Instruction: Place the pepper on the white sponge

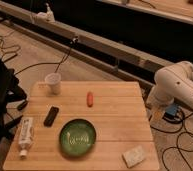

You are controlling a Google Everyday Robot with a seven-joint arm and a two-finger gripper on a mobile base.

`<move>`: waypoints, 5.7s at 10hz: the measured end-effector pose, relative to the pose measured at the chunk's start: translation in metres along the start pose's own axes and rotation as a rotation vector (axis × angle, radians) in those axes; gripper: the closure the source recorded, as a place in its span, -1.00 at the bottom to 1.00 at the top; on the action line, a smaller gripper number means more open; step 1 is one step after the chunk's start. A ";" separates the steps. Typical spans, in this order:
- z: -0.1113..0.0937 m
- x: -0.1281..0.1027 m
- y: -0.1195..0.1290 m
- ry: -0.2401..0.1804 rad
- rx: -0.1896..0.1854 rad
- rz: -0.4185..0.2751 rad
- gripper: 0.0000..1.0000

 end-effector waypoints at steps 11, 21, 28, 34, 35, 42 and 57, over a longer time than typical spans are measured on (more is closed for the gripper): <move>0.000 0.000 0.000 0.000 0.000 0.000 -0.30; 0.032 -0.185 -0.075 -0.319 0.054 -0.511 -0.30; 0.033 -0.188 -0.077 -0.312 0.056 -0.533 -0.30; 0.069 -0.200 -0.095 -0.330 0.056 -0.578 -0.30; 0.079 -0.208 -0.103 -0.349 0.055 -0.594 -0.30; 0.098 -0.233 -0.122 -0.387 0.081 -0.648 -0.30; 0.126 -0.273 -0.191 -0.407 0.141 -0.937 -0.30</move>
